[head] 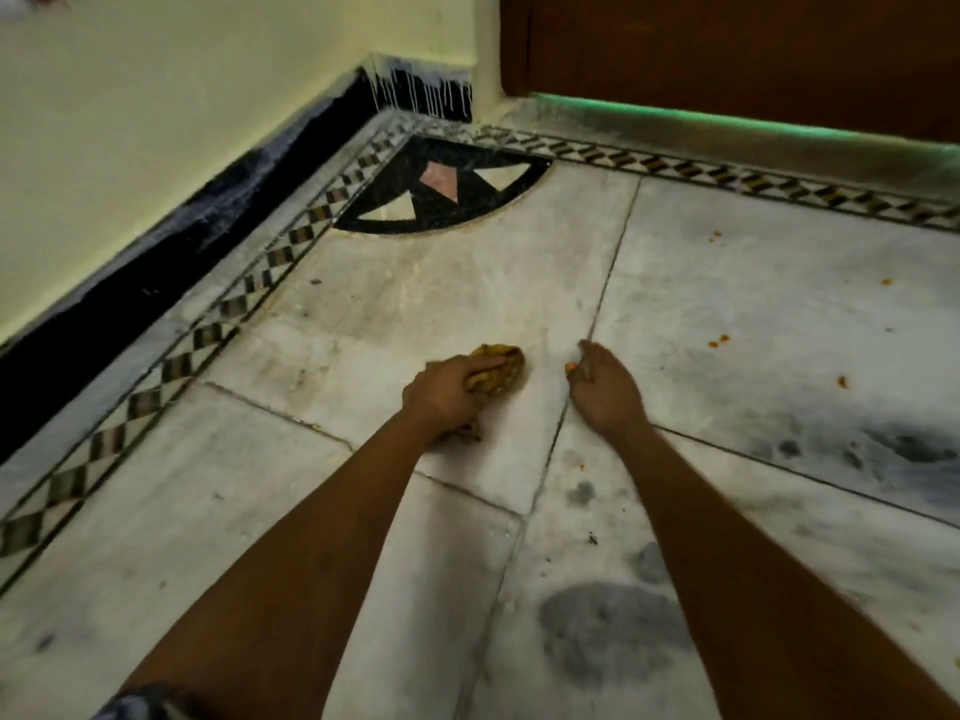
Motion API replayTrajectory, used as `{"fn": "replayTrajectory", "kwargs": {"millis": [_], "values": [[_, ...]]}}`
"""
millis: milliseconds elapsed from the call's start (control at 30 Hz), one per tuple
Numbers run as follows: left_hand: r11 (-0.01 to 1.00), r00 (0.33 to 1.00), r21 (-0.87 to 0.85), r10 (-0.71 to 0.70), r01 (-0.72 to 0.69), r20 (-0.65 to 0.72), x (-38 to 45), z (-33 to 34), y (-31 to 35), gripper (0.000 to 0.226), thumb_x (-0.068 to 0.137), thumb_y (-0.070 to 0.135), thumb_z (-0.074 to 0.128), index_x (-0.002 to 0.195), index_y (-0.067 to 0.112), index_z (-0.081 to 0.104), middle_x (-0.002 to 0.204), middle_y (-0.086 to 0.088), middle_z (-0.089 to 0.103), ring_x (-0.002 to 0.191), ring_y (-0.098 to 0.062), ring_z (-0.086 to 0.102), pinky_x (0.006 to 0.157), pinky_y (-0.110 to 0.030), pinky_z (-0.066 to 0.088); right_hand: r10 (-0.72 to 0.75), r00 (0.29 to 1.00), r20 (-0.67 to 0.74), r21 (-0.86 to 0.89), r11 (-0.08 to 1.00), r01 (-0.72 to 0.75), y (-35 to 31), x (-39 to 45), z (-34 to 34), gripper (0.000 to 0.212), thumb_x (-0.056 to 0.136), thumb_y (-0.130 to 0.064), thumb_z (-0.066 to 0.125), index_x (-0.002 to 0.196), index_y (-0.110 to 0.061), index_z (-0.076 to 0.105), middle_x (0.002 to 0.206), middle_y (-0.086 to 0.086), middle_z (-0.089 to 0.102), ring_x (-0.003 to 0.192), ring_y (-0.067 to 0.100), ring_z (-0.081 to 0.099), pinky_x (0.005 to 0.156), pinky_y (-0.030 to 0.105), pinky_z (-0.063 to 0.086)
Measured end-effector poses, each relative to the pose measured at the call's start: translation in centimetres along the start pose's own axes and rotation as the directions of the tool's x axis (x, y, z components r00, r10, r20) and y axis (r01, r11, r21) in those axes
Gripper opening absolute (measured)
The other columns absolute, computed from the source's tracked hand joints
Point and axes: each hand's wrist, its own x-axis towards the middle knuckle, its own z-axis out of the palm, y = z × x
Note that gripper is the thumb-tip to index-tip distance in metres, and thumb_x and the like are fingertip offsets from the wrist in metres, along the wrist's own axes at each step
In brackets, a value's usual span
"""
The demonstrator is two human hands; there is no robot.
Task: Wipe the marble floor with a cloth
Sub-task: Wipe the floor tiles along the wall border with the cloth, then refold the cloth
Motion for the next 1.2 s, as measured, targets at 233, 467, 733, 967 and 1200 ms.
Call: {"fn": "replayTrajectory", "kwargs": {"millis": [233,467,733,967,1200], "values": [[0.334,0.941,-0.919,-0.326,0.209,0.095,-9.0,-3.4,1.6,0.045,0.089,0.010,0.054,0.130,0.027,0.047,0.112,-0.013,0.060,0.089,-0.028,0.062,0.065,-0.032,0.051,0.106,0.975,-0.196,0.367,0.930,-0.027,-1.6,-11.6,0.0,0.033,0.096,-0.021,0.048,0.125,-0.008,0.057,0.124,0.011,0.061,0.118,0.027,0.053,0.098,0.031,0.038],[0.096,0.935,-0.944,-0.197,0.316,0.294,-14.7,-3.3,4.7,0.026,0.089,0.019,0.054,0.115,0.016,0.053,0.100,-0.013,0.062,0.082,-0.029,0.063,0.062,-0.033,0.056,0.160,0.923,-0.351,0.384,0.923,-0.015,-1.1,-19.8,-4.9,0.025,0.093,-0.015,0.051,0.115,-0.011,0.063,0.105,0.008,0.067,0.098,0.022,0.059,0.080,0.023,0.038],[0.098,0.890,-0.889,0.049,0.448,0.454,-17.8,0.8,12.8,0.022,0.091,0.026,0.048,0.091,0.012,0.065,0.080,-0.010,0.067,0.070,-0.026,0.064,0.061,-0.032,0.056,0.336,0.865,-0.372,0.476,0.869,-0.133,3.4,-29.0,-11.7,0.019,0.092,-0.011,0.052,0.104,-0.008,0.066,0.097,0.004,0.066,0.093,0.018,0.060,0.078,0.021,0.040],[0.165,0.818,-0.818,0.091,0.550,0.568,-21.0,4.2,18.0,0.029,0.092,0.029,0.047,0.102,0.008,0.064,0.093,-0.015,0.064,0.080,-0.031,0.060,0.071,-0.040,0.050,0.496,0.768,-0.405,0.551,0.803,-0.228,7.7,-34.3,-14.7,0.017,0.090,-0.011,0.050,0.092,-0.017,0.066,0.101,0.004,0.067,0.101,0.026,0.061,0.092,0.037,0.047],[0.200,0.843,-0.827,0.015,0.525,0.538,-21.9,5.9,21.7,0.023,0.090,0.027,0.047,0.092,0.009,0.062,0.081,-0.012,0.060,0.070,-0.027,0.057,0.065,-0.036,0.048,0.372,0.902,-0.221,0.579,0.794,-0.185,8.8,-36.0,-15.4,0.038,0.091,-0.027,0.058,0.128,-0.017,0.053,0.117,0.003,0.060,0.116,0.018,0.054,0.089,0.028,0.047]]}}
